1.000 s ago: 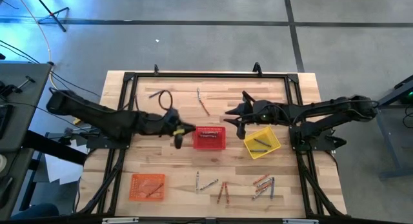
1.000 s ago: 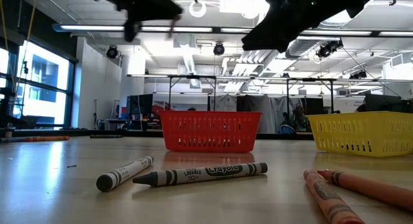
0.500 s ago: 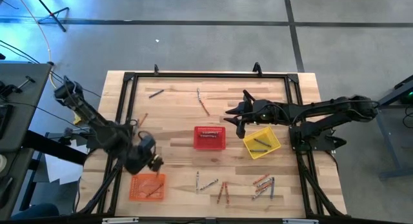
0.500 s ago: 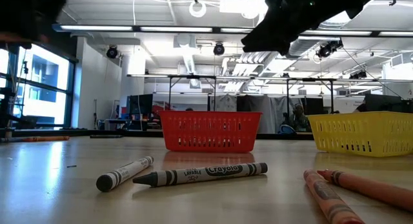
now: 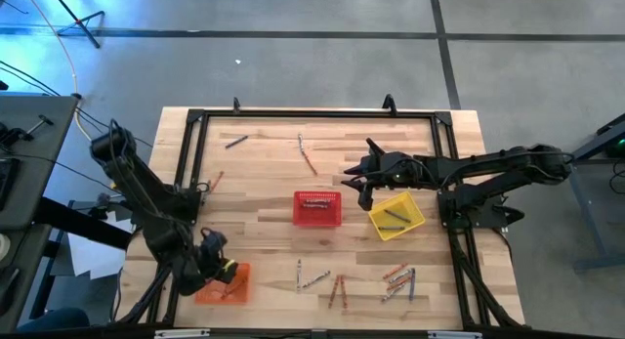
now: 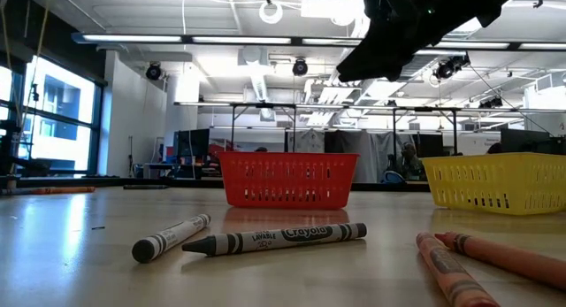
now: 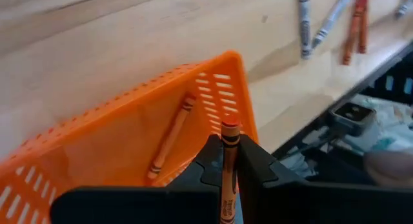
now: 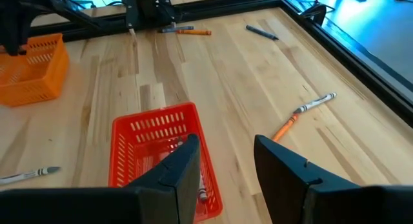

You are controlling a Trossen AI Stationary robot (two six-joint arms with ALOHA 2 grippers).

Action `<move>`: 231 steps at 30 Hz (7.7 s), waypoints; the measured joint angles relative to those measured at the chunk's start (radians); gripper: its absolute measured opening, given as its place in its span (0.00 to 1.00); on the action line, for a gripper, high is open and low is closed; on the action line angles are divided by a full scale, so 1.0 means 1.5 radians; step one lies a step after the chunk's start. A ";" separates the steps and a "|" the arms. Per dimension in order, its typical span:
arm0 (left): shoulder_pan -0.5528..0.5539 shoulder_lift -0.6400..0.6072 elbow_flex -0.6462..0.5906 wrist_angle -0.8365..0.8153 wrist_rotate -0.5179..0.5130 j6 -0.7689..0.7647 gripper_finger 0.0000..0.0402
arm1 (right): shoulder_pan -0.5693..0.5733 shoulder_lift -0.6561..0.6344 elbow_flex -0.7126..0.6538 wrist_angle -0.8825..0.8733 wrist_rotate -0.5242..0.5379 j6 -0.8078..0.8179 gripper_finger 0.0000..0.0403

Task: Sort crayons
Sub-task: Put the orange crayon into the orange bin

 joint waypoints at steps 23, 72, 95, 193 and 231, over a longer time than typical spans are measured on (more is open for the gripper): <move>-0.002 0.019 0.000 0.029 0.045 -0.034 0.01 | 0.000 0.001 0.000 -0.008 0.000 -0.039 0.35; 0.027 0.018 0.000 -0.047 0.077 -0.030 0.22 | 0.000 0.001 0.000 -0.013 0.000 -0.034 0.35; 0.279 0.014 0.000 0.167 -0.021 0.440 0.22 | 0.000 0.001 0.000 -0.009 0.000 -0.034 0.35; 1.147 0.115 -0.076 -0.268 0.216 1.106 0.02 | 0.000 0.055 -0.001 -0.053 0.000 -0.062 0.35; 0.711 -0.200 0.035 -0.043 0.129 0.966 0.00 | -0.264 0.078 -0.001 -0.005 0.001 -0.091 0.35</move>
